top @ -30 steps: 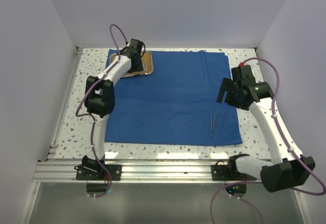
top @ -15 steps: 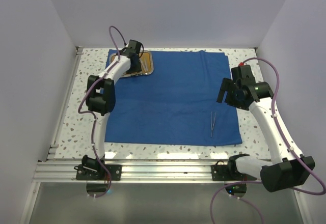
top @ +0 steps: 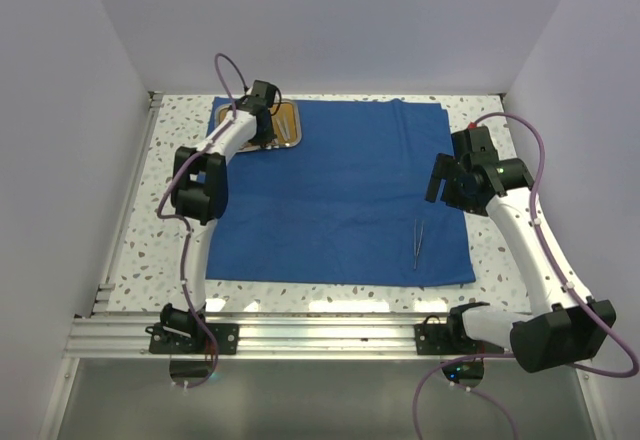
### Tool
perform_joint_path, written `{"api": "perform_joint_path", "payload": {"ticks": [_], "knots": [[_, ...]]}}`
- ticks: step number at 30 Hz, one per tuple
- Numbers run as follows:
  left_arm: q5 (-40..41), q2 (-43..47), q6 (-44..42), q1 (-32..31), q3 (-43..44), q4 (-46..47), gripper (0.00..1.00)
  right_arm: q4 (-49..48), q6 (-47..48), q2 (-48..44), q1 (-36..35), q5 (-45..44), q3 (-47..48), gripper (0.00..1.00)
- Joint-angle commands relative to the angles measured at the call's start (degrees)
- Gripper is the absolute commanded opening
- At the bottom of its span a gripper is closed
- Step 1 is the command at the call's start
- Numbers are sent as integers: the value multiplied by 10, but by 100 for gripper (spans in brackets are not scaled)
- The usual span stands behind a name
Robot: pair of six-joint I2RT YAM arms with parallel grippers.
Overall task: Open and lay out the surgical kit
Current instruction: Pick up the medical item from the container, then place the medical item in the surgical kit.
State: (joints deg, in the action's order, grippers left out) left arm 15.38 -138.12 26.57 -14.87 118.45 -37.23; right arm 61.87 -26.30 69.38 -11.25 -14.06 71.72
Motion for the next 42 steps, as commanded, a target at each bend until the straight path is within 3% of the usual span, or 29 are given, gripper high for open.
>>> {"api": "perform_joint_path", "payload": {"ticks": [1, 3, 9, 16, 19, 26, 37, 42], "knots": [[-6, -9, -1, 5, 18, 0, 10, -3, 9, 2, -2, -12, 11, 85], [-5, -9, -1, 5, 20, 0, 0, -3, 9, 2, -3, -13, 10, 85], [-5, 7, -5, 5, 21, 3, 0, -4, 9, -2, -3, -11, 8, 85], [-17, 93, 5, -5, 20, -20, 0, 4, 6, -20, -3, -11, 26, 85], [-18, 140, 10, -37, -3, -34, 0, 13, -8, -44, -3, -2, 29, 85], [-35, 231, 67, -198, -93, -50, 0, 45, -43, -128, -1, 19, 28, 86], [-335, 284, 66, -356, -215, -80, 0, 120, -3, -217, -5, -21, 74, 90], [-442, 305, 93, -391, -198, -118, 0, 114, -2, -238, -11, 29, 57, 90]]}}
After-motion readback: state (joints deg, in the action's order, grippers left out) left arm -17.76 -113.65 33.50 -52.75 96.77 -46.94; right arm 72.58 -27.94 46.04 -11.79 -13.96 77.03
